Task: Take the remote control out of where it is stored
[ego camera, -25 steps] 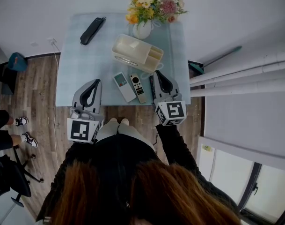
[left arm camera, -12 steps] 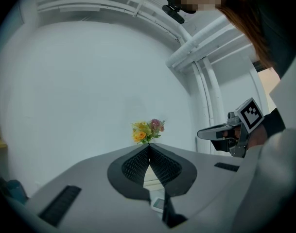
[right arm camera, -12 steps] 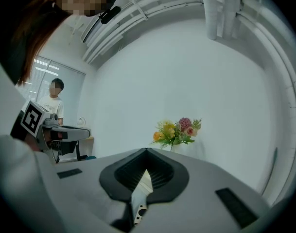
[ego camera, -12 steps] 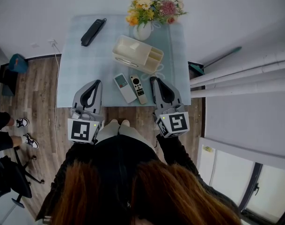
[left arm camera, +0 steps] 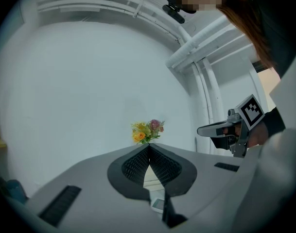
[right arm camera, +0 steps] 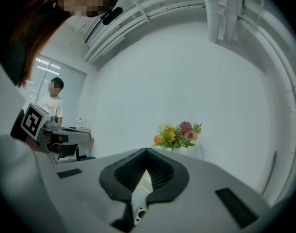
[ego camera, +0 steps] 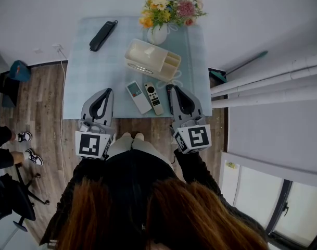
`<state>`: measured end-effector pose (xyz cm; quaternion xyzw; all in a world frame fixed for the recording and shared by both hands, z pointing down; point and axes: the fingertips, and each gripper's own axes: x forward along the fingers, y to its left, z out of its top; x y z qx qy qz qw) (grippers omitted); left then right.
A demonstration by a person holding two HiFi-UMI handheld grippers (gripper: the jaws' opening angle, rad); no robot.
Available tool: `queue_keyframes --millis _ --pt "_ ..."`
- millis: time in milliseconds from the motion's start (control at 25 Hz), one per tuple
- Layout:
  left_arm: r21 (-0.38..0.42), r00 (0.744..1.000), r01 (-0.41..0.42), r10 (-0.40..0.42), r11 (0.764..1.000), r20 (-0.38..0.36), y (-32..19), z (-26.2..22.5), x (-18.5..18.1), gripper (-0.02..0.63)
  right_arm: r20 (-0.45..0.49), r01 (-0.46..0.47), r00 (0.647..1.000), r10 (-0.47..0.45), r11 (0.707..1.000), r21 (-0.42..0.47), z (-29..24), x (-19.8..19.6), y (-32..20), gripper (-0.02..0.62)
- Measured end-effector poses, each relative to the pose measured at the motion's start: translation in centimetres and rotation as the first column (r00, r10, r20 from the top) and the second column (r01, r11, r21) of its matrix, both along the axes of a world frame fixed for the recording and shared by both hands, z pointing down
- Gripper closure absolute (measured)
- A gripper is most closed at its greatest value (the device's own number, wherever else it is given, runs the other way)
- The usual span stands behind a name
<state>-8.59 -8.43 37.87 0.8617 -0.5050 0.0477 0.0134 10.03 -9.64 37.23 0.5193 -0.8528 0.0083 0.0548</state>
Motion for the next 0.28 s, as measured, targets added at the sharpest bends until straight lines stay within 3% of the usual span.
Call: queue_keyframes --millis 280 --pt "-0.001 1.000 0.002 -0.002 1.000 -0.008 0.05 -0.19 -0.18 0.601 0.000 0.000 1.000 0.000 1.000 0.012 -0.42 -0.25 0.09 0.581"
